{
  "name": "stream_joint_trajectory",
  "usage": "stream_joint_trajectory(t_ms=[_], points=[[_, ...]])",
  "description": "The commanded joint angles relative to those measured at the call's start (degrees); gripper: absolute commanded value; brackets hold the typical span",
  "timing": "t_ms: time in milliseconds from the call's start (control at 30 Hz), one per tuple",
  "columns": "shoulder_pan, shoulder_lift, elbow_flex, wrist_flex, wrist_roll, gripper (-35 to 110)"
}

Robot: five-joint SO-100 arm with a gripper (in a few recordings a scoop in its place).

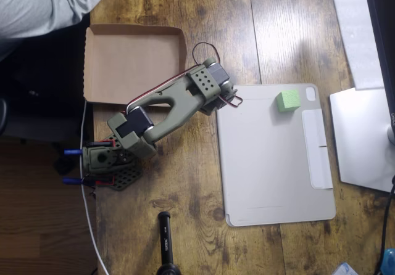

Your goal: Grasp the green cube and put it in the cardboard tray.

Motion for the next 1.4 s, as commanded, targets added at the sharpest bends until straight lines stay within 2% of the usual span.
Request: stream_joint_trajectory(t_ms=[0,433,567,767,933,1133,1267,1367], points=[[17.23,-1.23,7.29,12.13,32.96,0],[17.14,-1.14,7.29,12.13,32.96,0],[17.40,-0.79,9.05,8.44,32.43,0],[17.14,-0.70,5.98,8.17,33.22,0],[18.72,-5.45,-10.55,9.05,31.90,0],[18.63,-20.39,-43.24,13.80,30.85,0],[15.38,-29.88,-63.11,17.58,30.15,0],[11.60,-35.42,-71.28,20.04,28.74,0]])
